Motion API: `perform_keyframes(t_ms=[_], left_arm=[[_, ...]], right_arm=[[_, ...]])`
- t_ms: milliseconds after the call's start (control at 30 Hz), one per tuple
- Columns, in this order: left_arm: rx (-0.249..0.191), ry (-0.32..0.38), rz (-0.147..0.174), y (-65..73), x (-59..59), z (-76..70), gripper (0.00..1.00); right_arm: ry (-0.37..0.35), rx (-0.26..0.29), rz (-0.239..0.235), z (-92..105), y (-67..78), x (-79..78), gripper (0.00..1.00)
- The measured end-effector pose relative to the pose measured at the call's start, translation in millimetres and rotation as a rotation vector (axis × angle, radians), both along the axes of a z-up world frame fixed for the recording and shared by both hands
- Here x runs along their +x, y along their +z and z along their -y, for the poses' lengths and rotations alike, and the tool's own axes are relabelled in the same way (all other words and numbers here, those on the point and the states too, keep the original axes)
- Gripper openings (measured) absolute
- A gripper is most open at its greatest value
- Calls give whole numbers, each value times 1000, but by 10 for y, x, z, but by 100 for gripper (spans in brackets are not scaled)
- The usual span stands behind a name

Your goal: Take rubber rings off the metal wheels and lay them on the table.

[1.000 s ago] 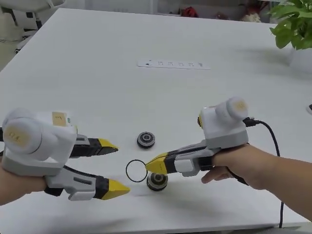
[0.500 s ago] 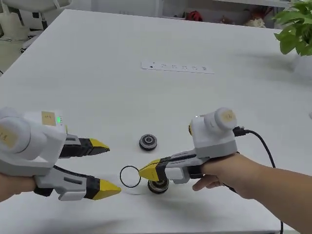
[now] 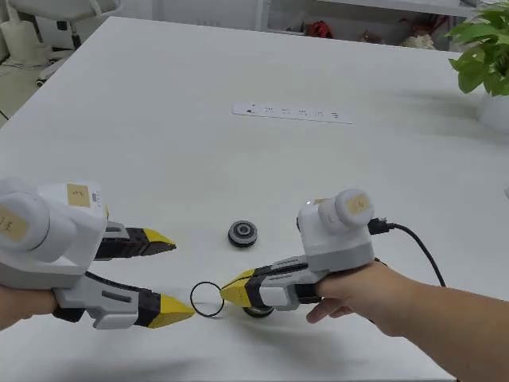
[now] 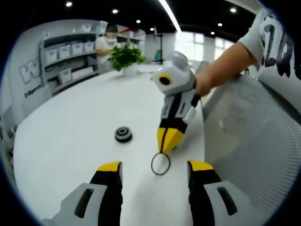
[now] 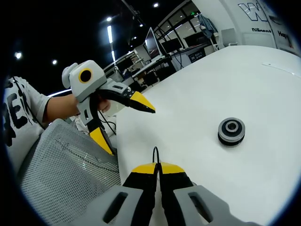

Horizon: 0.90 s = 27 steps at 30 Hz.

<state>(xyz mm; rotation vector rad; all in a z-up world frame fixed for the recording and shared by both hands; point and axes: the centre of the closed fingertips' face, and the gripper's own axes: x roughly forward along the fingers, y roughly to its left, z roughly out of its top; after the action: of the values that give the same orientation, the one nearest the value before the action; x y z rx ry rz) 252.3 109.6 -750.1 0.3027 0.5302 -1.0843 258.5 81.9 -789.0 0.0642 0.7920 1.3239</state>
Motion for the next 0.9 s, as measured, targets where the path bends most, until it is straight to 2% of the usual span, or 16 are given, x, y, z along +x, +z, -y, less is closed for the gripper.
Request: perform_keyframes(t_ms=[133,333,633,900], left_arm=[[2,2,-4,-14,-11,-11,57],[6,3,-10,-30,-12,-17,57],[9,-1,-15,-26,3,5,57],[10,-7,-25,-42,19,47,56]], right_arm=[[5,-11,22,8,-17,9,1],[7,-19,47,23,-25,29,8],[13,-12,79,46,19,60,17],[4,-2,106,98,78,128,20]])
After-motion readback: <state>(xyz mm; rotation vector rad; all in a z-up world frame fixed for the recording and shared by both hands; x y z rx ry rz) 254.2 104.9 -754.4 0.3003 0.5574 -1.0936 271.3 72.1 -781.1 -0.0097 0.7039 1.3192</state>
